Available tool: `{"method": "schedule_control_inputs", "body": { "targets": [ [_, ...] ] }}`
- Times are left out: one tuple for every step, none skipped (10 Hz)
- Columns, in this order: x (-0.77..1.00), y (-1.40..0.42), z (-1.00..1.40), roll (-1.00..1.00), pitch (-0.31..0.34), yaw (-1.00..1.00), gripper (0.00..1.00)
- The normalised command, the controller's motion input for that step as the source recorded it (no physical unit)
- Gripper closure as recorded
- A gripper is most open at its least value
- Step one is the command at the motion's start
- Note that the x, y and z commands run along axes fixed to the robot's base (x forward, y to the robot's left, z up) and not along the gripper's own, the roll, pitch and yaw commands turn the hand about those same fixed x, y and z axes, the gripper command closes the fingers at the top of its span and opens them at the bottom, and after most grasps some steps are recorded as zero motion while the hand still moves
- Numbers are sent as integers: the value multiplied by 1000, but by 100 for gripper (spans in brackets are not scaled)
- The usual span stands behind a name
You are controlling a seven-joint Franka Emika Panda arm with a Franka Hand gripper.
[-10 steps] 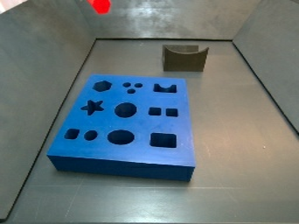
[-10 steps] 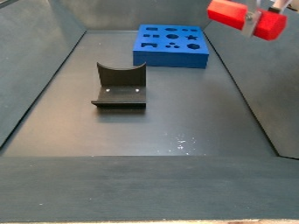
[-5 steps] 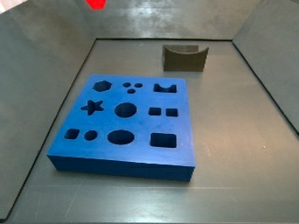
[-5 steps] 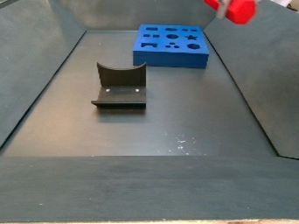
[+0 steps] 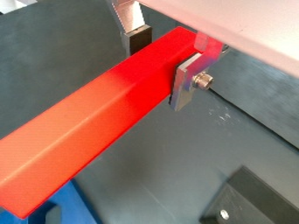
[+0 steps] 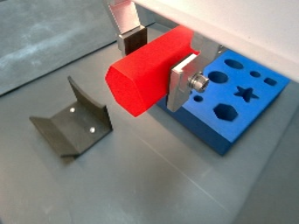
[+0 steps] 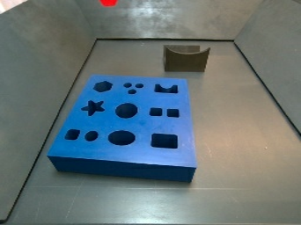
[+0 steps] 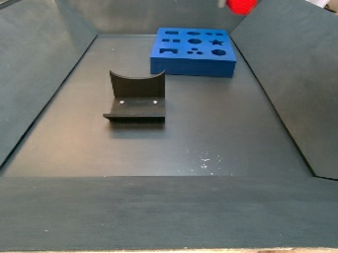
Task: Pick up the hexagon object. Move up. Place the hexagon object on the fixture. Regrasp the hexagon object. Move to above the board. Insert the hexagon object.
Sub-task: Place the hexagon object on the fixture.
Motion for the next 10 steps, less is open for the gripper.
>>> {"method": "schedule_control_inputs", "body": {
  "targets": [
    [1000, -185, 94, -103, 106, -21, 100],
    [1000, -166, 86, -89, 115, 2, 100],
    [1000, -153, 80, -79, 119, 10, 100],
    [1000, -144, 73, -67, 122, 16, 100],
    [1000, 469, -241, -1000, 253, 124, 100],
    [1000, 503, -254, -1000, 255, 111, 100],
    [1000, 464, -221, -1000, 251, 65, 100],
    [1000, 389, -173, -1000, 263, 23, 100],
    [1000, 355, -161, -1000, 262, -3, 100],
    [1000, 315, -144, -1000, 254, -50, 100]
  ]
}}
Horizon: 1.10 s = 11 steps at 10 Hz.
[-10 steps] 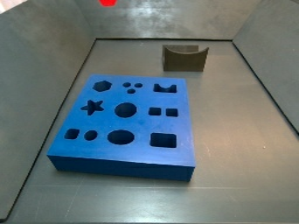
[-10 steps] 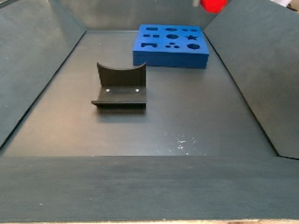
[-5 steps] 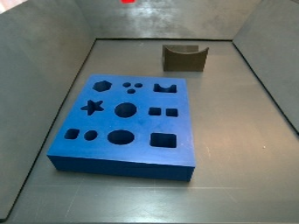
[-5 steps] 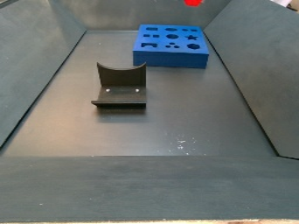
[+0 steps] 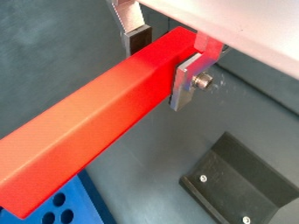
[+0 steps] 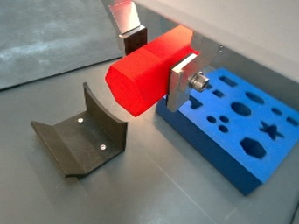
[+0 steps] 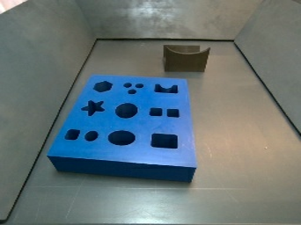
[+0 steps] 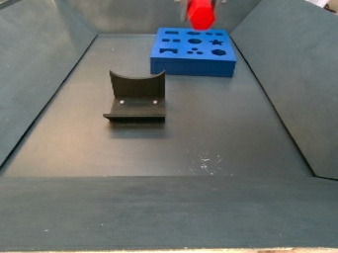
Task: Pick up the hexagon object. Move up. Place the hexagon object on the fixture. Regrasp the hexagon object. Move to above the board. Insert the hexagon object.
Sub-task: Place the hexagon object on the fixture.
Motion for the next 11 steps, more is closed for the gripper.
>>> {"method": "schedule_control_inputs", "body": {
  "targets": [
    [1000, 294, -130, -1000, 252, -73, 100],
    [1000, 256, -107, -810, 199, -105, 100],
    [1000, 234, -97, -652, 155, -121, 100],
    [1000, 203, -80, -442, 111, -127, 100],
    [1000, 179, -69, -297, 89, -119, 100],
    [1000, 144, -52, -202, 60, -105, 100],
    [1000, 137, -47, -185, 52, -100, 100],
    [912, 106, -28, -168, 58, -86, 100],
    [840, 90, -17, -164, 64, -81, 100],
    [706, 64, -13, -152, 70, -68, 100],
    [614, 48, -10, -143, 73, -58, 100]
  ]
}}
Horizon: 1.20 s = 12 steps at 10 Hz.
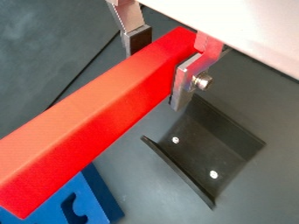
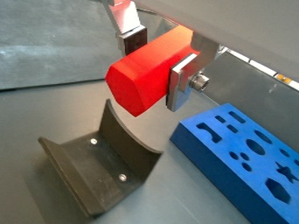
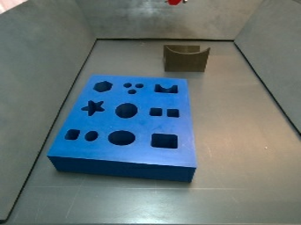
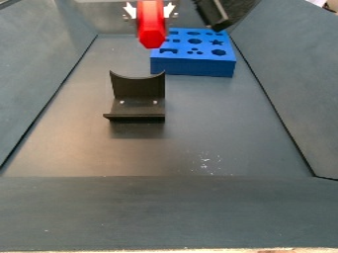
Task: Pick up the hexagon object. Move up. Place the hexagon object on the fixture. Regrasp the hexagon object. Move to above the board. Insert the hexagon object.
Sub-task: Place the hexagon object on the fixture.
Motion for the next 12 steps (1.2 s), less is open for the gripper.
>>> {"method": "schedule_control_inputs", "body": {
  "targets": [
    [495, 32, -3, -136, 83, -44, 100],
    [413, 27, 0, -132, 92, -36, 100],
    [338, 26, -1, -129, 102, -32, 100],
    [268, 25, -2, -125, 110, -27, 100],
    [158, 70, -1000, -1000, -8, -168, 100],
    [147, 73, -1000, -1000, -10, -171, 100],
    [142, 87, -1000, -1000, -7, -179, 100],
    [151, 87, -1000, -1000, -1, -173, 100],
    [171, 98, -1000, -1000, 2, -172, 100],
    [176, 104, -1000, -947, 0, -164, 100],
    [189, 114, -1000, -736, -9, -131, 100],
    [198, 122, -1000, -513, -13, -102, 100]
  ]
}}
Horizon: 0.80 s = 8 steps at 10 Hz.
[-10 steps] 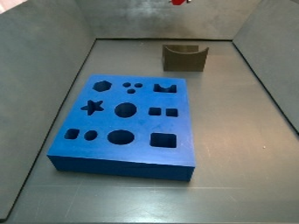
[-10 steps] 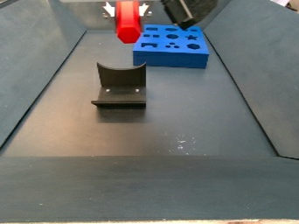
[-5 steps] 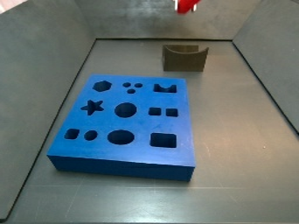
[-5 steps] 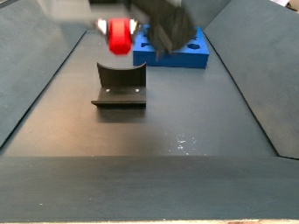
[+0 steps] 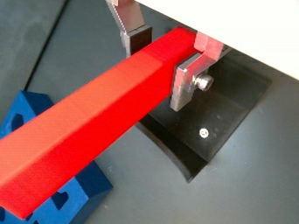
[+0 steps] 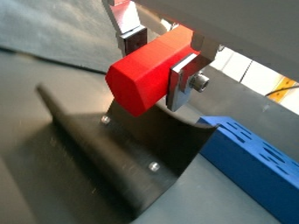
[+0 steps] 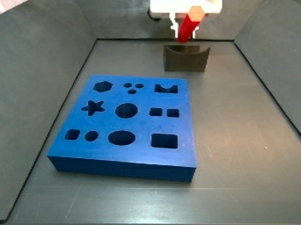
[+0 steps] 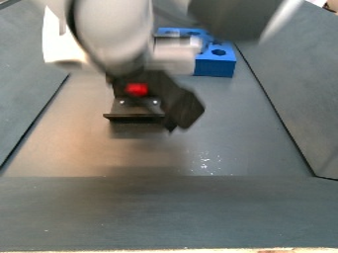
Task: Pick up the hexagon object. Move up. Place the hexagon object on the fixture. Regrasp the hexagon object. Move to above the board. Insert the hexagon object.
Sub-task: Place the hexagon object on the fixture, then regrasp the hexagon object.
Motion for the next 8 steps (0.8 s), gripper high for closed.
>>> {"method": "schedule_control_inputs", "body": {
  "targets": [
    [166, 107, -818, -346, -9, -84, 100],
    [137, 73, -611, -224, -6, -71, 100],
    [101, 51, -402, -170, -6, -63, 100],
    [0, 0, 0, 0, 0, 0, 0],
    [0, 0, 1000, -17, 60, 24, 0],
    [-2, 3, 1000, -12, 60, 24, 0],
    [-16, 5, 1000, 3, 61, 17, 0],
    [-23, 3, 1000, 14, 61, 5, 0]
  ]
}}
